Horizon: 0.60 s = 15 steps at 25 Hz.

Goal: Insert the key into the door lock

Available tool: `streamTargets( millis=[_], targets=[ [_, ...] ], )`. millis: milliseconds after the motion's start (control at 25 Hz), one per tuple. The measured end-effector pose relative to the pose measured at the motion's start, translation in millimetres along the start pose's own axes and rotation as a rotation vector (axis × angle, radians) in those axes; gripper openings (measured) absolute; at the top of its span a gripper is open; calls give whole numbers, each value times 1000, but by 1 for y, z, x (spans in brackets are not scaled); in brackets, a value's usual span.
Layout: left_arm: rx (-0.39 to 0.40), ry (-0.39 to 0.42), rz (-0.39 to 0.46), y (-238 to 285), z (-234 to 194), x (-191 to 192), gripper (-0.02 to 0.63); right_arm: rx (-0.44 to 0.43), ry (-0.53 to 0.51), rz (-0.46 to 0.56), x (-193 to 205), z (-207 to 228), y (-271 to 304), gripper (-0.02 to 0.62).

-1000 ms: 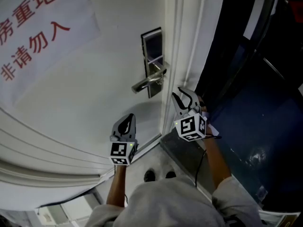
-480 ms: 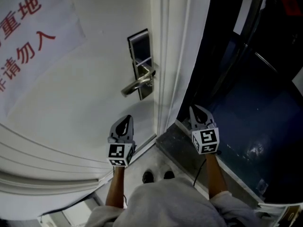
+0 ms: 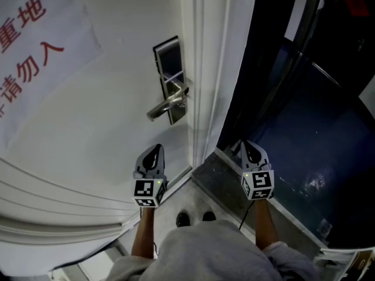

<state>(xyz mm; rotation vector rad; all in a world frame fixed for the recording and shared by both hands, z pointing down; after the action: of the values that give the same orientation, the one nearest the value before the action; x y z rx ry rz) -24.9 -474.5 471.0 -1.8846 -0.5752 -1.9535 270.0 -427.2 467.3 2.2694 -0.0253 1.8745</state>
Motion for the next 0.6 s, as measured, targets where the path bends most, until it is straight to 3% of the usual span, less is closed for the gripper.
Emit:
streamTargets(
  millis=[600],
  targets=[
    [-14,-1,-8,-4,-2,3,18,-28,11,29,-10,-10,10,21]
  ],
)
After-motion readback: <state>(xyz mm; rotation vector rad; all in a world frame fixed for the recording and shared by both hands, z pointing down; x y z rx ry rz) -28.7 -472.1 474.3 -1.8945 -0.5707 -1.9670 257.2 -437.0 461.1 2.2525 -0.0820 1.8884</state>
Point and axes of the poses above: the fingertips, and each gripper's own axes: y forward along the fingers, z to its right, x out of its underside, the point moved 3 cm from there along -y, backward along the fingers
